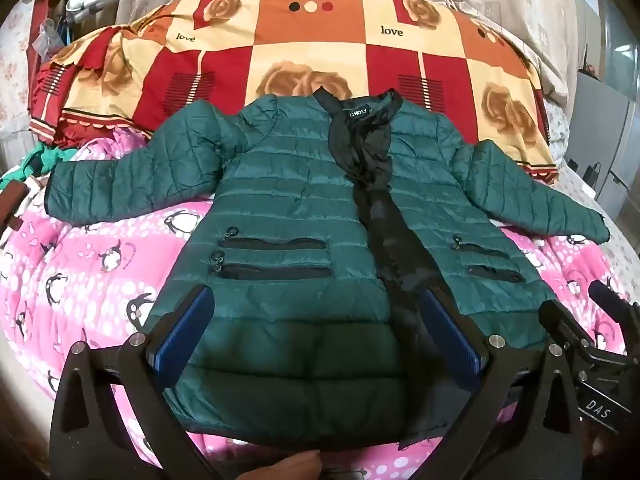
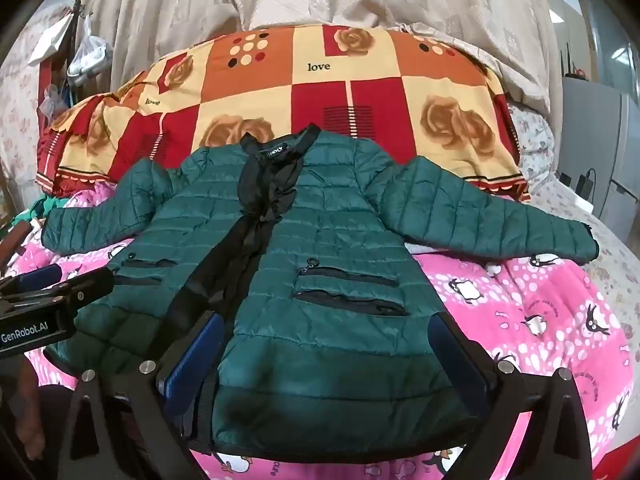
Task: Fold large clothes
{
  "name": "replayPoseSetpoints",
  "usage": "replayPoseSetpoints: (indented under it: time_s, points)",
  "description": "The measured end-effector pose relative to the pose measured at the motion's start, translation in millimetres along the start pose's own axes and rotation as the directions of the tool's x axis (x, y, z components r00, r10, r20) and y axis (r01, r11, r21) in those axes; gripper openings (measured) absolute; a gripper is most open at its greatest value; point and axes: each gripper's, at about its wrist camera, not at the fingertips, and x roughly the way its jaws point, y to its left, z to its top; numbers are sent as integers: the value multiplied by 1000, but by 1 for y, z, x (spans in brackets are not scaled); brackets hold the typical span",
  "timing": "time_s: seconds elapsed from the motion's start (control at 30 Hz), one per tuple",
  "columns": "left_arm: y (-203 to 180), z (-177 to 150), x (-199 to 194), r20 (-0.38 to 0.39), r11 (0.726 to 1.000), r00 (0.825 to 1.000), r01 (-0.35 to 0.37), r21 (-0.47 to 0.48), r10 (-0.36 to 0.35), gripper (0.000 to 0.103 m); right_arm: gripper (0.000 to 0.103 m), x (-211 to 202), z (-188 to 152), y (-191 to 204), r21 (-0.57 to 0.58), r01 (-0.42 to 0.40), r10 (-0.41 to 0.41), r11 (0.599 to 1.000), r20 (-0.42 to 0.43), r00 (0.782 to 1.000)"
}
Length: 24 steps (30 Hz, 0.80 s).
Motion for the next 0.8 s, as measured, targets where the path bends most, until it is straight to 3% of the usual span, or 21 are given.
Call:
replayPoseSetpoints:
  time_s: [0.8]
  points:
    - [-12,-11,3,-31,1000,999,20,-7,-20,103,101,5,-1,0,3,-4,4,1000,-16,1000]
